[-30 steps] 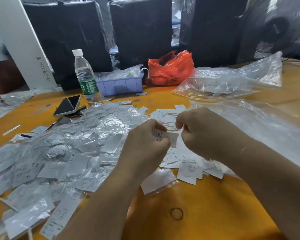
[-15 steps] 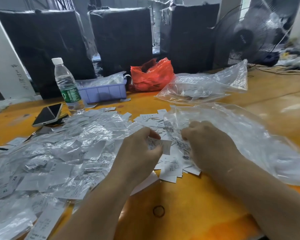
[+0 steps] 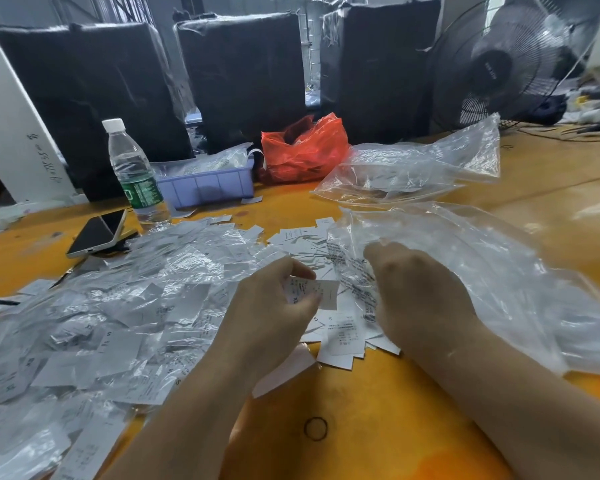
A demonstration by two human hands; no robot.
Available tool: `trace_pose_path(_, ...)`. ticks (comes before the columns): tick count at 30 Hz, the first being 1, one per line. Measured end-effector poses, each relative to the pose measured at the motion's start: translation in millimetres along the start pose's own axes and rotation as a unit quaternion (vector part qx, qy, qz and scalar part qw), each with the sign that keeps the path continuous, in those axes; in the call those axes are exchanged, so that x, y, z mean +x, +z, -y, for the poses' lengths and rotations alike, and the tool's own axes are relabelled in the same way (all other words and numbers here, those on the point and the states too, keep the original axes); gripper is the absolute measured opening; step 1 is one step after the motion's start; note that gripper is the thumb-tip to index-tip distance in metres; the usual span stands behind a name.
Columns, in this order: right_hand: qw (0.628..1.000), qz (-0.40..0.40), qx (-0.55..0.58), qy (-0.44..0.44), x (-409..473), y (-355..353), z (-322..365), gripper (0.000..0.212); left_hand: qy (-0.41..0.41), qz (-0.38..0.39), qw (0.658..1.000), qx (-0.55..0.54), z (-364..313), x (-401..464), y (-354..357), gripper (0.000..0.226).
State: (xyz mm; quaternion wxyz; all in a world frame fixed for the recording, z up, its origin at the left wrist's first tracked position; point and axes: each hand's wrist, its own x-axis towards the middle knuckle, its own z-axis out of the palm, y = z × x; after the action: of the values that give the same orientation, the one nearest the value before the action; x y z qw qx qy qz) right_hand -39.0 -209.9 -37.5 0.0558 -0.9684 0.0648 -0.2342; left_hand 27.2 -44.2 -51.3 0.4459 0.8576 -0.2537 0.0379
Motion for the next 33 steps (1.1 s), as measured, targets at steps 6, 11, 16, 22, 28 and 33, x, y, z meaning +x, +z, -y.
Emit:
trace_pose_path(6,0.985,-0.115,0.106,-0.077,3,6,1,0.043,-0.006,-0.01,1.0,-0.002,1,-1,-6,0.014)
trace_pose_path(11,0.969,-0.128,0.15,-0.147,6,10,2,0.035,0.012,-0.016,1.0,-0.01,-3,0,-3,0.017)
trace_pose_path(16,0.932,-0.168,0.214,-0.24,5,9,9,0.024,0.016,-0.004,1.0,0.007,-8,-2,-3,0.038)
trace_pose_path(22,0.892,-0.168,0.399,-0.132,11,6,17,0.021,-0.029,-0.02,0.999,-0.024,-7,2,-10,0.035)
trace_pose_path(28,0.852,-0.089,0.513,-0.053,26,9,30,0.024,-0.048,-0.018,0.995,-0.083,-5,4,-15,0.019)
trace_pose_path(33,0.859,-0.089,0.498,-0.079,52,12,51,0.022,-0.081,-0.046,0.973,-0.211,-8,7,-26,0.023)
